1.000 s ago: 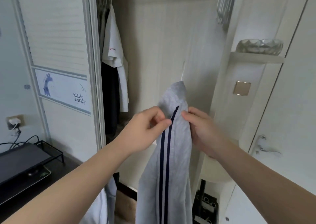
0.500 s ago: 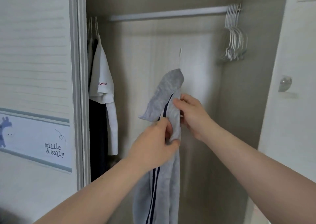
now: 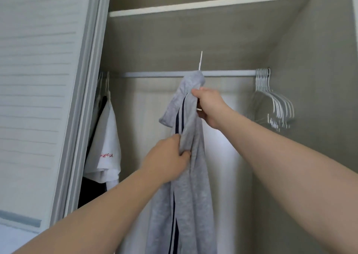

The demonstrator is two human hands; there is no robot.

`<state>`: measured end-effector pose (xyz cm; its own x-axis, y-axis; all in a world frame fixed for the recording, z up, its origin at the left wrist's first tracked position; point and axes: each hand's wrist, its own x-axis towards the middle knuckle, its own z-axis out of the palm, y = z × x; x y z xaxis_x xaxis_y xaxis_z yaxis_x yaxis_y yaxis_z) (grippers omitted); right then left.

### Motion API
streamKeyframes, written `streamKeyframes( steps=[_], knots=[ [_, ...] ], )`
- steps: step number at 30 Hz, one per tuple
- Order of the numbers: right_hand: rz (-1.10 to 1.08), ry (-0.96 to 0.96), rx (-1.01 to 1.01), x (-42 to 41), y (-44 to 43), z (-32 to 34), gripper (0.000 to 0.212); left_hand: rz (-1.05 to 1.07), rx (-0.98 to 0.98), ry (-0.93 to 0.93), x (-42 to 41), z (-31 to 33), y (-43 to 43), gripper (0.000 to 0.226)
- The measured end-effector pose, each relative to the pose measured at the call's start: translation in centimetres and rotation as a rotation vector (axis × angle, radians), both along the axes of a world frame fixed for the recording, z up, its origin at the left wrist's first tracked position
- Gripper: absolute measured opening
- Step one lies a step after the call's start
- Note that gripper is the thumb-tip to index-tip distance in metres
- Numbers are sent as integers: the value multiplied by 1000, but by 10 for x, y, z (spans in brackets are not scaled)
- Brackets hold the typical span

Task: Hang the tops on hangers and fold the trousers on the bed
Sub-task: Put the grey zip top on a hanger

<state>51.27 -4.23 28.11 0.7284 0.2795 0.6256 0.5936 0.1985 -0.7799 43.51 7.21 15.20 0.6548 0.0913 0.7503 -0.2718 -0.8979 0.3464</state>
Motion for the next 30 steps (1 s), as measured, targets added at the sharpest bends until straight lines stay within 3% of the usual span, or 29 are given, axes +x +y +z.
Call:
streamKeyframes(
  steps=[11, 16, 21, 30],
  knots=[
    [-54, 42, 40, 89, 26, 81, 10, 243, 159, -82, 66, 79, 48, 28],
    [-53, 44, 27, 132, 23, 79, 15, 256, 211, -73, 95, 76, 53, 22],
    [91, 80, 117, 147, 31, 69, 13, 252, 241, -60, 114, 71, 60, 20],
    [221, 155, 47, 151, 35, 34, 14, 201, 238, -5, 123, 43, 74, 20]
  ],
)
